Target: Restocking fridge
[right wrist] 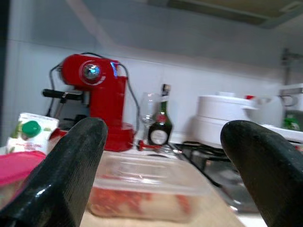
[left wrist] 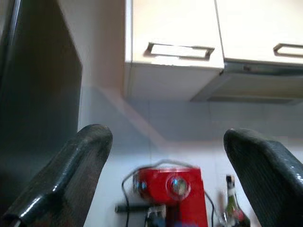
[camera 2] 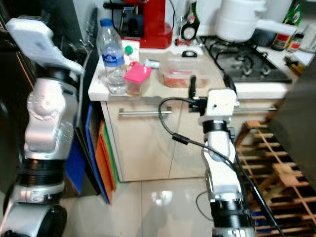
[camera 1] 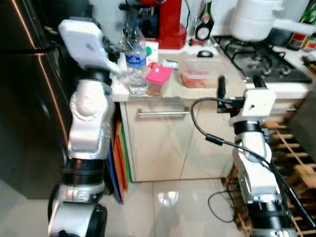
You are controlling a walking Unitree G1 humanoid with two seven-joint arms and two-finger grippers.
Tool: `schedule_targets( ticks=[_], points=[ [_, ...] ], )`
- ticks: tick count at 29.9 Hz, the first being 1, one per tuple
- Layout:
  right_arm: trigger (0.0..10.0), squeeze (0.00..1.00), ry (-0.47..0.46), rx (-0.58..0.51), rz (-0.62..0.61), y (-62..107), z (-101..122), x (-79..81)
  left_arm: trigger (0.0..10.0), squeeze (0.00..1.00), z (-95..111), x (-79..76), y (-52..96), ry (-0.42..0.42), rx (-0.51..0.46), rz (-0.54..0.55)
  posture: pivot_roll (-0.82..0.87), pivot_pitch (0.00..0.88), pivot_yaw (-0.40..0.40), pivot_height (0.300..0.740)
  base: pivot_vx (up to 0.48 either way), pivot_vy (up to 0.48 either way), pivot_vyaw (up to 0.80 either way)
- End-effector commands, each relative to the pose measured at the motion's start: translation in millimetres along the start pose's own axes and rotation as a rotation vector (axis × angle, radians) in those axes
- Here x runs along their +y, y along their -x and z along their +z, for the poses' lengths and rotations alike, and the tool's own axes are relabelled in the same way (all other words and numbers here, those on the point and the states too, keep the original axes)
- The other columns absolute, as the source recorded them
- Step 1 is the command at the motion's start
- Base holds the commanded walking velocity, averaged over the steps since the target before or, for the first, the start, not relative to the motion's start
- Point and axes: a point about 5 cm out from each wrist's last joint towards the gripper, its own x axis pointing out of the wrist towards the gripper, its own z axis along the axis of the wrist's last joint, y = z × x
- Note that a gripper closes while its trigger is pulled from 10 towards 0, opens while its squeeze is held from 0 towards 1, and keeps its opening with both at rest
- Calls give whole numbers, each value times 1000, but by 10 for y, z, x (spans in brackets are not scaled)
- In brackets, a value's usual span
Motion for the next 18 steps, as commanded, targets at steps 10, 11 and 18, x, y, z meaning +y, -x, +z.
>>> schedule_targets(
  ticks=[10,11,18],
  points=[
    [10000,0,-36,57,-36,109,-65,-27,10000,0,-460,-93,-312,94,303,-144,-26,13,45,740,0,0,0],
    [10000,0,-40,70,-44,149,-88,-26,10000,0,-495,-80,-348,89,320,-141,-34,20,56,740,0,0,0],
    [10000,0,-54,118,-71,373,-144,11,10000,0,-386,-26,-653,103,311,-151,-69,26,98,740,0,0,0]
  ],
)
